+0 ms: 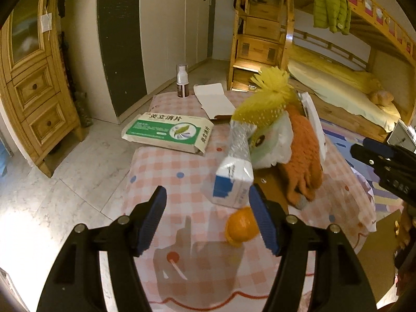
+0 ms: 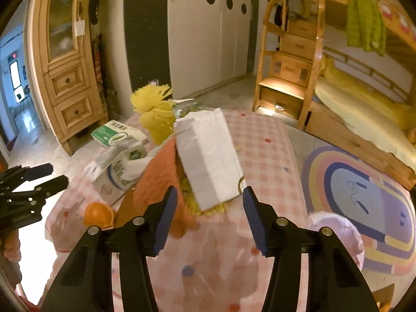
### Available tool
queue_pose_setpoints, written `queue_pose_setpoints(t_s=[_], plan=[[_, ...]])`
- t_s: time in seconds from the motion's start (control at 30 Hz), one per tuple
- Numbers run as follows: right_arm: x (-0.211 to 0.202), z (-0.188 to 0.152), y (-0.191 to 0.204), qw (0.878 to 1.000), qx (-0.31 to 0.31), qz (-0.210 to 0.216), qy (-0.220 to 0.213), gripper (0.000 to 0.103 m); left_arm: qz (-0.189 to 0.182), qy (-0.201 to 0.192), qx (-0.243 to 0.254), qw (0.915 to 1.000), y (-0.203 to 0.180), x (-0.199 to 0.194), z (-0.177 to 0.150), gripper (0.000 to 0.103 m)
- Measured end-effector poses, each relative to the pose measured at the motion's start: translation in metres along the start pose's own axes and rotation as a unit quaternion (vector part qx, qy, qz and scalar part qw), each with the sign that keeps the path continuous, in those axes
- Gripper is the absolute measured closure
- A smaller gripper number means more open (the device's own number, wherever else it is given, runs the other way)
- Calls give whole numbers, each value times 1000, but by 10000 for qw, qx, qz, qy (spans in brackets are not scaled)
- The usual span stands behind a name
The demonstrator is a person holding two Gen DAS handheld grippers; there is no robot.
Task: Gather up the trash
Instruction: 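Return both tools from the bin to the table, then grasp the white tissue with the right gripper and lift it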
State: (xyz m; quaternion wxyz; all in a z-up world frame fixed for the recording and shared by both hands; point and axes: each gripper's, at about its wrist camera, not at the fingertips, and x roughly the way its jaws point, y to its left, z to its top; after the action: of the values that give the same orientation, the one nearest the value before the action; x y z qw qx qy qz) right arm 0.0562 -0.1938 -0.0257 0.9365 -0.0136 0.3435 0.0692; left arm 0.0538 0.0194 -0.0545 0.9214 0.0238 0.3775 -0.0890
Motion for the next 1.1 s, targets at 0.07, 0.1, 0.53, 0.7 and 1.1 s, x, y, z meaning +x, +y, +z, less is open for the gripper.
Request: queue_pose_setpoints(t_s=[0.07,0.1,0.53,0.7,1.1], plan=[[15,6,-9,9999,0,59,91,49,42,-9,16,10000,0,3,5,39],[21,8,-12,9999,-21,81,101,45,65,-15,35,10000,-1,5,7,39],[95,28,-26,9934,-420,995,396,16,238,121,209,9994,-17,31,25,39],[107,28,-24,9865,-379,1487,573,35,292,196,217,9991,-17,34,24,39],[46,9,-9,9891,-482,1317,459,94,193,124,156,9996,-15,15,13,39]])
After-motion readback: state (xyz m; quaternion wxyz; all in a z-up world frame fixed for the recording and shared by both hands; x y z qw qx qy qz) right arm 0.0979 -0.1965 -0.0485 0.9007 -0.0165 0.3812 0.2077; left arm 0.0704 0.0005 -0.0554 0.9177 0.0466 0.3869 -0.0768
